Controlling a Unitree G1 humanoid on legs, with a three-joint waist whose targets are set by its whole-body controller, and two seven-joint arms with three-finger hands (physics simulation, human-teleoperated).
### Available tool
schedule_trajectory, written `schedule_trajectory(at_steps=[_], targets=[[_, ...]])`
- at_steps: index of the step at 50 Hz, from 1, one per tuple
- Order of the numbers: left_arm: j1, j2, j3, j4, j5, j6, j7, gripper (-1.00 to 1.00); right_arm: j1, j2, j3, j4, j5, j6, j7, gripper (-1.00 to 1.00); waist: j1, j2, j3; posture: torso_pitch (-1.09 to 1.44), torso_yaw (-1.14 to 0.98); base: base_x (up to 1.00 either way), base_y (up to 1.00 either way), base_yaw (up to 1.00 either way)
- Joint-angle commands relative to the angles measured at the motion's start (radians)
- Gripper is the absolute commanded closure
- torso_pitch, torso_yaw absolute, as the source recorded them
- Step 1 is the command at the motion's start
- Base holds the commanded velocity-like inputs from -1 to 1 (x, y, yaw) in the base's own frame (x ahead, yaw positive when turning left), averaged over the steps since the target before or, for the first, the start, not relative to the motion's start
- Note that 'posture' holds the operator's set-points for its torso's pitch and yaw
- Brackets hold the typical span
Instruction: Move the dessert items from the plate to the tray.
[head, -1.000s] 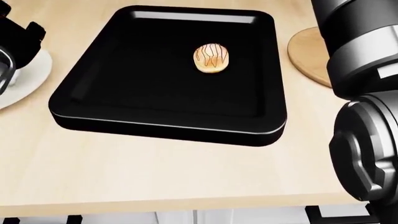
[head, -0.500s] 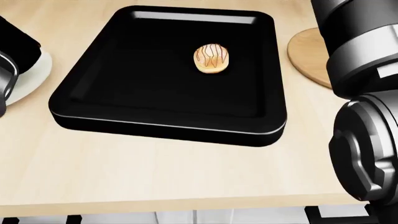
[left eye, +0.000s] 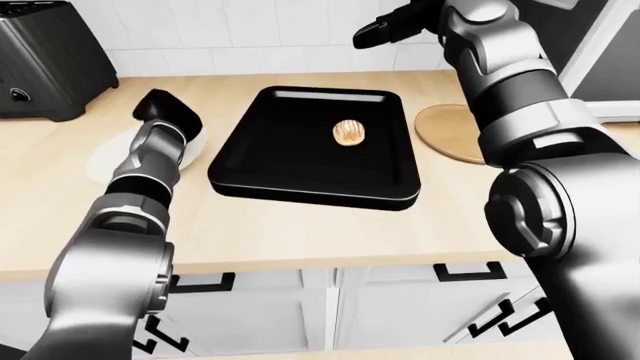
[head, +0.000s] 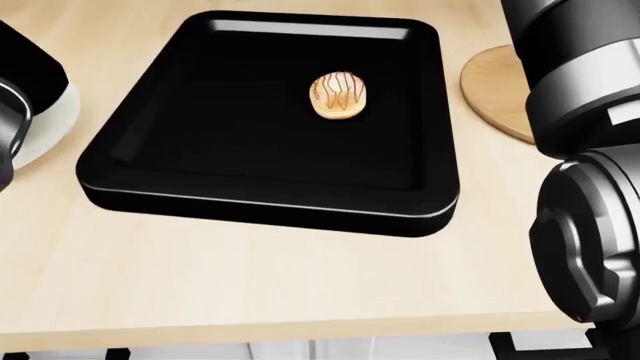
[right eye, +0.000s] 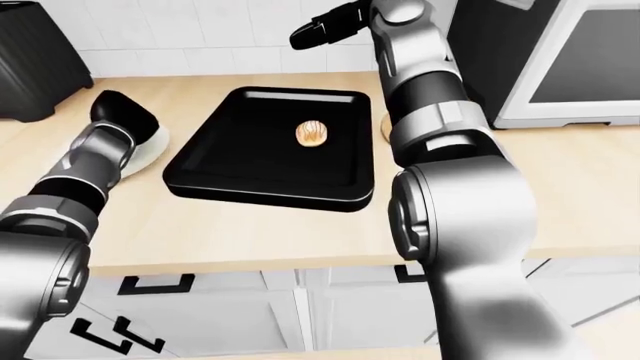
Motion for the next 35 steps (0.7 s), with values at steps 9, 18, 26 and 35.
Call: schedule_trajectory(at_steps=[9, 18, 26, 35], targets=[[-0.050, 0.026, -0.026, -0.027, 0.000, 0.048, 0.015, 0.20, -0.042, -0.010, -0.002, -0.041, 0.004, -0.028, -0.004, -1.00, 0.000, 0.003, -0.034, 0.00, 0.00, 0.00, 0.00, 0.00], [-0.073, 0.034, -0.044, -0.026, 0.000, 0.074, 0.023, 0.29, -0.044, -0.011, -0.003, -0.042, 0.007, -0.025, -0.004, -1.00, 0.000, 0.000, -0.032, 0.00, 0.00, 0.00, 0.00, 0.00], [-0.112, 0.043, -0.055, -0.028, 0.000, 0.124, 0.041, 0.32, -0.043, -0.010, -0.003, -0.040, 0.008, -0.026, -0.005, -1.00, 0.001, -0.002, -0.030, 0.00, 0.00, 0.00, 0.00, 0.00], [-0.154, 0.054, -0.037, -0.032, 0.000, 0.139, 0.077, 0.33, -0.044, -0.011, -0.003, -0.041, 0.009, -0.024, -0.004, -1.00, 0.002, -0.002, -0.027, 0.00, 0.00, 0.00, 0.00, 0.00]])
